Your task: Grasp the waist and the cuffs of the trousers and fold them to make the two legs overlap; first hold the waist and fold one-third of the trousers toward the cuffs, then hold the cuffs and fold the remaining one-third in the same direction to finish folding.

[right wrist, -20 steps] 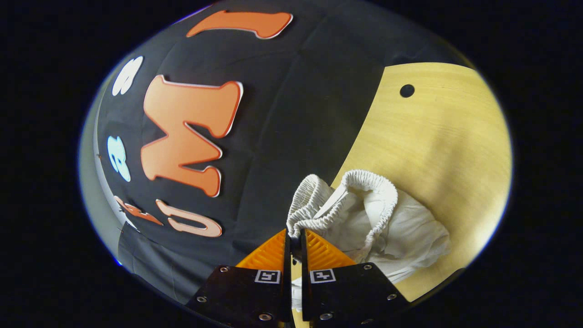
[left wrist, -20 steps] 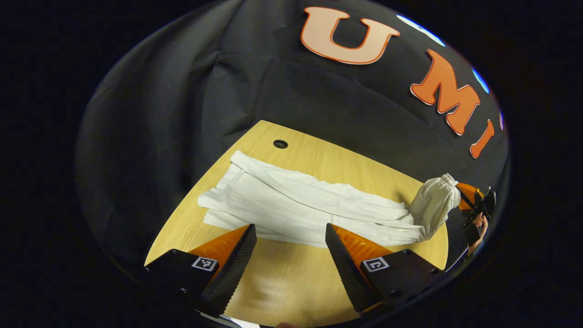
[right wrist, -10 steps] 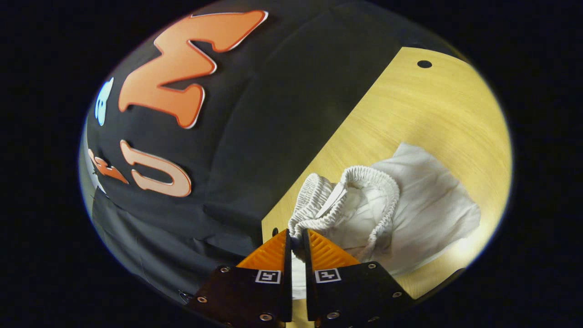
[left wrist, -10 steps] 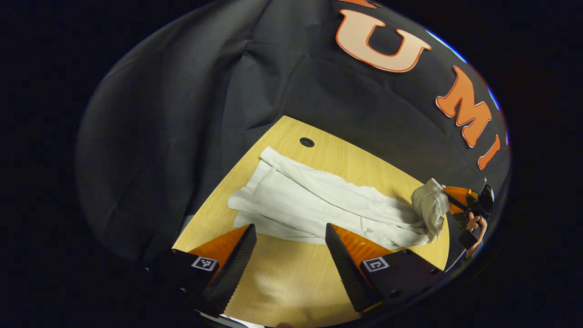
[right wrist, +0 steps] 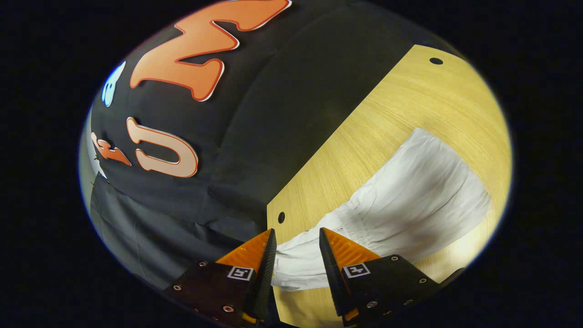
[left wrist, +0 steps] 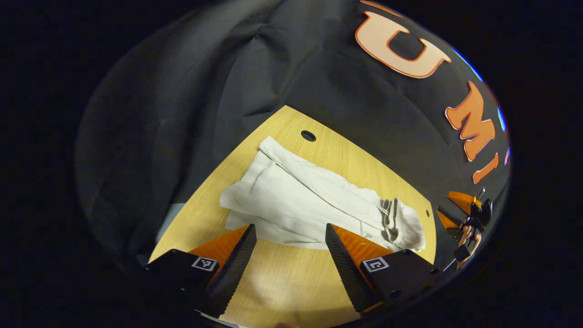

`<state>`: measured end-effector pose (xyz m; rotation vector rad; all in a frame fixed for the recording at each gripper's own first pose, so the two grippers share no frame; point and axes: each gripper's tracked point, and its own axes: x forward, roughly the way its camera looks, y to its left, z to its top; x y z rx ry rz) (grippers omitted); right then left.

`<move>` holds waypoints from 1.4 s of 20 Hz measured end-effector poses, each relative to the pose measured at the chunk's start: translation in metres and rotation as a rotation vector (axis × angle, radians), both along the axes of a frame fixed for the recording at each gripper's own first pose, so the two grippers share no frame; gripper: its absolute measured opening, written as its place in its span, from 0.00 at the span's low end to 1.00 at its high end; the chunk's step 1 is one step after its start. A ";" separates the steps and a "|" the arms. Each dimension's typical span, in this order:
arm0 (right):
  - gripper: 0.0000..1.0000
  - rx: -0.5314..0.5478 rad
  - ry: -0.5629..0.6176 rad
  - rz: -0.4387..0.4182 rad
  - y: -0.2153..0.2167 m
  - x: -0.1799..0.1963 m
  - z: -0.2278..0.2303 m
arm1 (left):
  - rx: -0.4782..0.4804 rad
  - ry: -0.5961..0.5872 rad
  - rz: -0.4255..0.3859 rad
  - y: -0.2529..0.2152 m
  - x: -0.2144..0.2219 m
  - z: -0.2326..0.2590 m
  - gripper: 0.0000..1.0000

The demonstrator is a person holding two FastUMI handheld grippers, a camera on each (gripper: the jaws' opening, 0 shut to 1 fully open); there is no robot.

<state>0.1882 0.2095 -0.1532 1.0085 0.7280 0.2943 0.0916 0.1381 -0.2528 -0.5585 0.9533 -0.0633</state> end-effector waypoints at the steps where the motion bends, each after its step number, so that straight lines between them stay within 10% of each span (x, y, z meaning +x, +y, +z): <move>1: 0.59 -0.012 -0.009 -0.010 -0.006 -0.001 0.004 | -0.036 0.018 0.014 0.001 -0.001 -0.001 0.99; 5: 0.52 -0.079 -0.042 -0.033 -0.032 -0.009 0.011 | -0.132 0.085 0.081 0.005 0.002 -0.026 1.00; 12: 0.89 -0.143 -0.064 -0.066 -0.059 -0.024 0.019 | -0.300 0.195 0.244 0.015 -0.003 -0.067 0.99; 21: 0.95 -0.161 -0.075 -0.134 -0.093 -0.038 0.033 | -0.404 0.135 0.337 0.008 0.045 -0.079 0.96; 25: 0.96 -0.179 -0.067 -0.176 -0.118 -0.047 0.034 | -0.399 0.108 0.348 -0.001 0.067 -0.088 0.83; 28: 0.95 -0.202 -0.060 -0.206 -0.134 -0.051 0.033 | -0.323 0.148 0.358 -0.001 0.068 -0.104 0.40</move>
